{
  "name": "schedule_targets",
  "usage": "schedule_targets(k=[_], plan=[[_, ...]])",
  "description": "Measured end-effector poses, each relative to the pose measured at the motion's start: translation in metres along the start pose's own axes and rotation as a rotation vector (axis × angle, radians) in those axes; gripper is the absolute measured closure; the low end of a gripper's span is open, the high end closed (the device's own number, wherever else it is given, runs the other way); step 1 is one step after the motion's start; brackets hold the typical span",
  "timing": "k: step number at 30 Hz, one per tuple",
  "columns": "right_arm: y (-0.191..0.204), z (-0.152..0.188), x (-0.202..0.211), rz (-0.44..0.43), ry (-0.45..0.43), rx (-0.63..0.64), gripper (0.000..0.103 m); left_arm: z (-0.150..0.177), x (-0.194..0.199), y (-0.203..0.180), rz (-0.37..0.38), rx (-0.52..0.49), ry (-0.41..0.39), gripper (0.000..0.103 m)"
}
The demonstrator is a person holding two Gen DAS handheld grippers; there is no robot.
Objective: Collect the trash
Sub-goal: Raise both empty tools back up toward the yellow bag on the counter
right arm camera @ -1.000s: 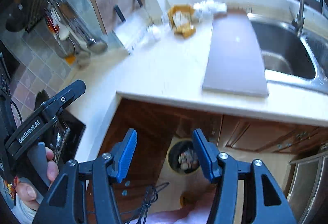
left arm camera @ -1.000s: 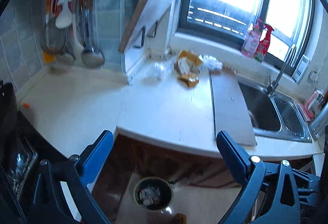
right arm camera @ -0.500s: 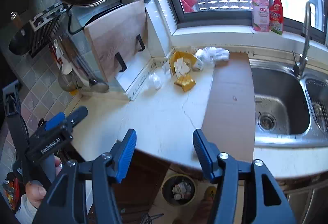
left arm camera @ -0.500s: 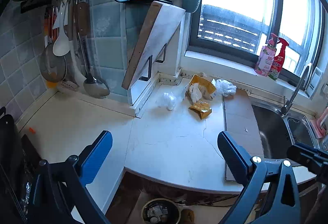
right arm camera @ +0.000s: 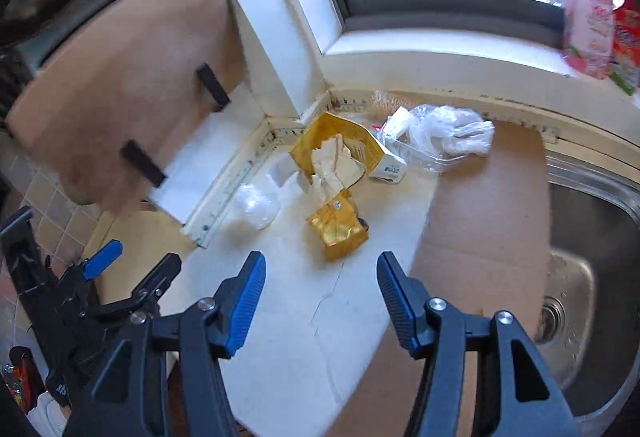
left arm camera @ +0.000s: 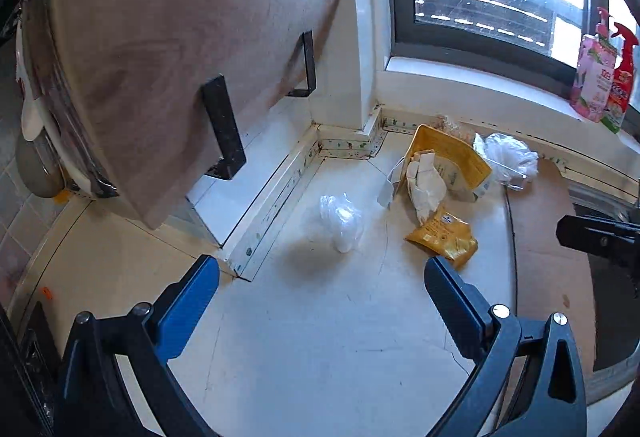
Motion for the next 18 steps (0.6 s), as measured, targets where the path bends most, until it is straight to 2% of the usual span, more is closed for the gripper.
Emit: schedule_targets(k=[3, 9, 13, 16, 18], plan=[[-0.018, -0.012, -0.055, -0.034, 0.076, -0.023, 0.045, -0.004, -0.042, -0.005, -0.029, 0.033, 0.048, 0.002], [-0.033, -0.020, -0.134, -0.052, 0.166, -0.031, 0.045, -0.006, -0.092, -0.011, -0.058, 0.070, 0.102, 0.002], [-0.030, -0.020, -0.158, -0.044, 0.166, 0.009, 0.045, -0.008, -0.111, -0.012, -0.082, 0.066, 0.109, 0.002], [-0.014, -0.017, -0.166, -0.013, 0.136, 0.126, 0.045, -0.008, -0.123, -0.012, -0.103, 0.065, 0.115, 0.002], [-0.004, -0.013, -0.168, -0.003, 0.118, 0.186, 0.052, -0.008, -0.130, -0.010, -0.110, 0.074, 0.122, 0.002]])
Point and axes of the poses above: each gripper's, at about its wrist camera, not at the fingertips, and x roughly against the way its jaws point, y to its left, z to its underside, the point moved 1 cm from there along -x, roughly the way its jaws point, and after that the axes turned 2 degrees about -y, right-handed, at the moved point
